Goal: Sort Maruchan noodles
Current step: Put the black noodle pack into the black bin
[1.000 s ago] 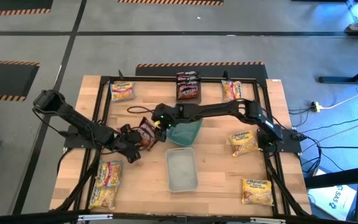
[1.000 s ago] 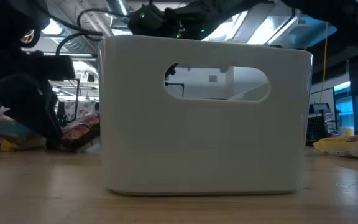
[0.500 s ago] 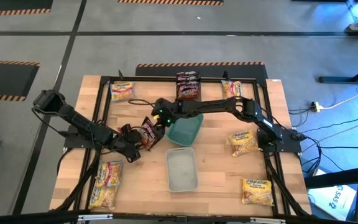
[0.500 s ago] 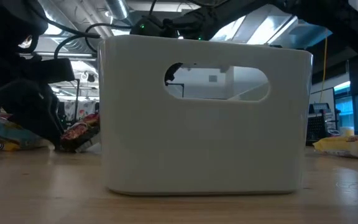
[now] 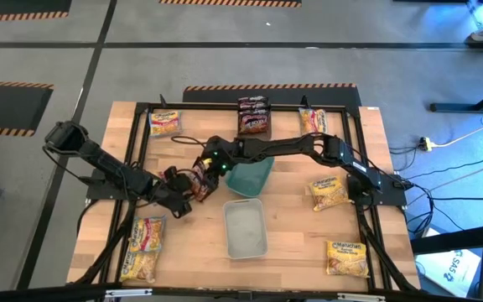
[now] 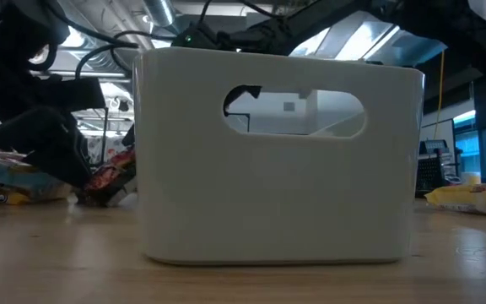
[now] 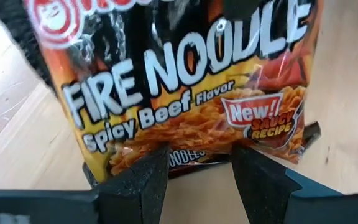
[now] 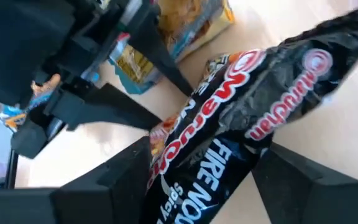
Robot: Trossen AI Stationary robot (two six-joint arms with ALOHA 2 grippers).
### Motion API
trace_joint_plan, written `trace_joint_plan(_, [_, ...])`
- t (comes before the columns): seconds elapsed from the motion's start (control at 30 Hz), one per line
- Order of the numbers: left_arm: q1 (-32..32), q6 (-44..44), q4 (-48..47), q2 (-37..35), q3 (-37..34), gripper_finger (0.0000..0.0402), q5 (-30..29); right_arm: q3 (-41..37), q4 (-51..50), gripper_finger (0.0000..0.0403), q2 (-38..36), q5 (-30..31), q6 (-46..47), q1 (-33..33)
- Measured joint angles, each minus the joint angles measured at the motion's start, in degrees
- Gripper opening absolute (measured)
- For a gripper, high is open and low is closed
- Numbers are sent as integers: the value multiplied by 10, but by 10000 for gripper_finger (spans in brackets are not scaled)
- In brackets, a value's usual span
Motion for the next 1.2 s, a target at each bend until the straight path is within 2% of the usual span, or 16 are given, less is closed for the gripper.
trace_joint_plan(0.37, [4, 29, 21, -11, 1, 170, 17, 1, 9, 92, -3, 37, -52, 5])
trace_joint_plan(0.6, [5, 32, -21, -75, 1, 170, 62, -1, -12, 91, -31, 58, -124, 7])
trace_joint_plan(0.87, [5, 46, -27, -142, 1, 170, 67, -1, -52, 93, -102, 141, -218, -7])
trace_joint_plan(1.1, [5, 39, 3, -144, 1, 170, 68, -1, -189, 92, -183, 151, -293, -57])
trace_joint_plan(1.2, [5, 56, 17, -141, 1, 170, 49, -1, -255, 92, -209, 152, -326, -89])
